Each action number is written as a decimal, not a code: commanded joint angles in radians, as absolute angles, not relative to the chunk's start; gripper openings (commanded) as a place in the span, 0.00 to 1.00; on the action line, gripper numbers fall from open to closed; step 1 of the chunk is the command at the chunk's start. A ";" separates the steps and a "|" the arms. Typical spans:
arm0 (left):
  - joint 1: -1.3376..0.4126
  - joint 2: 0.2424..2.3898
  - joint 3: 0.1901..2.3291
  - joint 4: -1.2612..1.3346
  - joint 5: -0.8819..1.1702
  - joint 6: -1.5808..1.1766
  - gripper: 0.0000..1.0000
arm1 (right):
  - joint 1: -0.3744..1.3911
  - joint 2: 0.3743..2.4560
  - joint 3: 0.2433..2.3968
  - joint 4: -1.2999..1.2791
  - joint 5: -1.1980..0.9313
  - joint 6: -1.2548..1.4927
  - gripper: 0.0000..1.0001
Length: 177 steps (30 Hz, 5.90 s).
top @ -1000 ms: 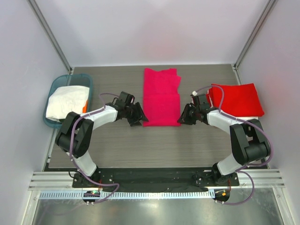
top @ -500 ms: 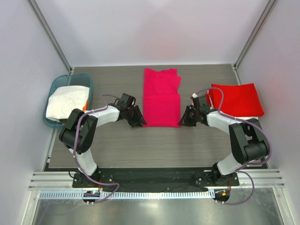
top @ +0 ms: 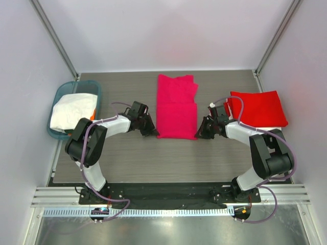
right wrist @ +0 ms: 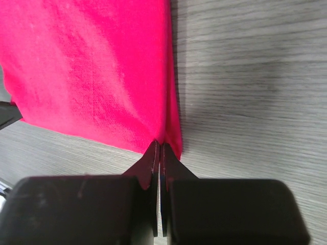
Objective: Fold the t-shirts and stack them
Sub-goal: Fold the tshirt
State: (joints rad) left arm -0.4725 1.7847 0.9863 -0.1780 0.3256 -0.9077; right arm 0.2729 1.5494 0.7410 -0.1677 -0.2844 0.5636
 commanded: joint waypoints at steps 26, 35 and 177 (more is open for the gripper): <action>-0.482 1.506 0.652 -0.080 0.368 -0.887 0.00 | 0.276 1.220 0.558 -0.307 -0.310 0.587 0.36; -0.488 1.471 0.646 -0.103 0.376 -0.887 0.00 | 0.435 1.256 0.704 -0.256 -0.351 0.699 0.08; -0.433 1.327 1.166 -0.569 0.284 -0.905 0.00 | 0.356 1.440 1.298 -0.675 -0.077 0.479 0.01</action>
State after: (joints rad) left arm -0.4526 1.3106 1.1053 -0.5461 0.2981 -0.9386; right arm 0.3786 1.3972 1.2121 -0.6865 -0.0799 0.5316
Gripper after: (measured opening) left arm 0.009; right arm 0.049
